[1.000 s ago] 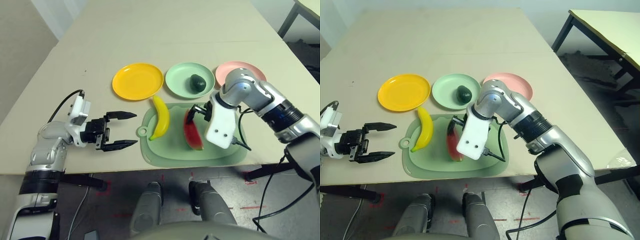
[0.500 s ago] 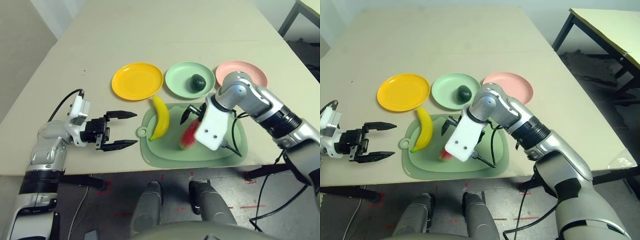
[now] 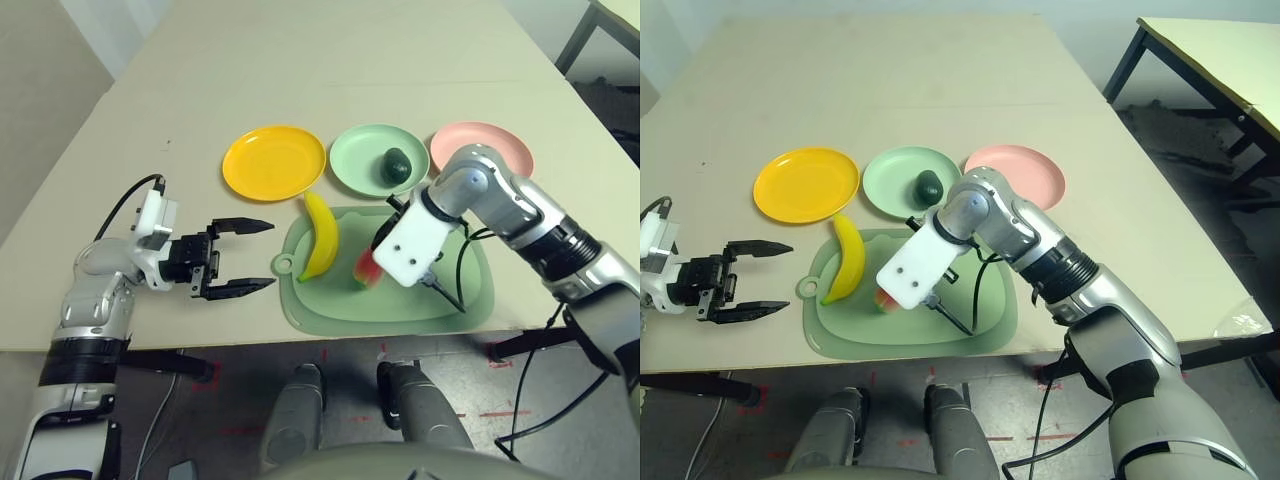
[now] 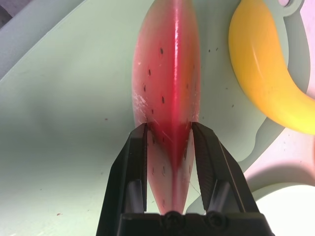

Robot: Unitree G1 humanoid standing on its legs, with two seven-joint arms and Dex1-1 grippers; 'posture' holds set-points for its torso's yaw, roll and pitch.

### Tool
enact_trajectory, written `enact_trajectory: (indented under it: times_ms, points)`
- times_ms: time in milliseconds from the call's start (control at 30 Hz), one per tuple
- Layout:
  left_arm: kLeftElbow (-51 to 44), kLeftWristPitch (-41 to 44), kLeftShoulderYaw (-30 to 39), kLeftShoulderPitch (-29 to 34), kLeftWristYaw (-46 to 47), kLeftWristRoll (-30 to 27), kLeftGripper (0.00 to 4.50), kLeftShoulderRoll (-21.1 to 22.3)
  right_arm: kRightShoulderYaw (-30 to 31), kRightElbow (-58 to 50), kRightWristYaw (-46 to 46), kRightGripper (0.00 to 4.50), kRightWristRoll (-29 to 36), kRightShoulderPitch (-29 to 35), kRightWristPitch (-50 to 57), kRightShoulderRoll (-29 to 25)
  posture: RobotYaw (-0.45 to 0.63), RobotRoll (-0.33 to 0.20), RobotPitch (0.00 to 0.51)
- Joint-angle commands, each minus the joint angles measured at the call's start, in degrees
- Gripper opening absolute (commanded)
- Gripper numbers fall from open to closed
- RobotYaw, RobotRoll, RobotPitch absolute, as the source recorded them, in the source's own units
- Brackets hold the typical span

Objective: Place the fruits into color-matched plates.

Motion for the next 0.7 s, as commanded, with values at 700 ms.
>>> enact_trajectory:
  times_ms: [700]
  points:
    - [1.74,-1.12,0.20,-1.15,-0.69,0.48,4.50,0.14,1.28,-3.06,4.18,1.22,3.52,-3.18,9.73,-4.32,0.03,0.000,0.175]
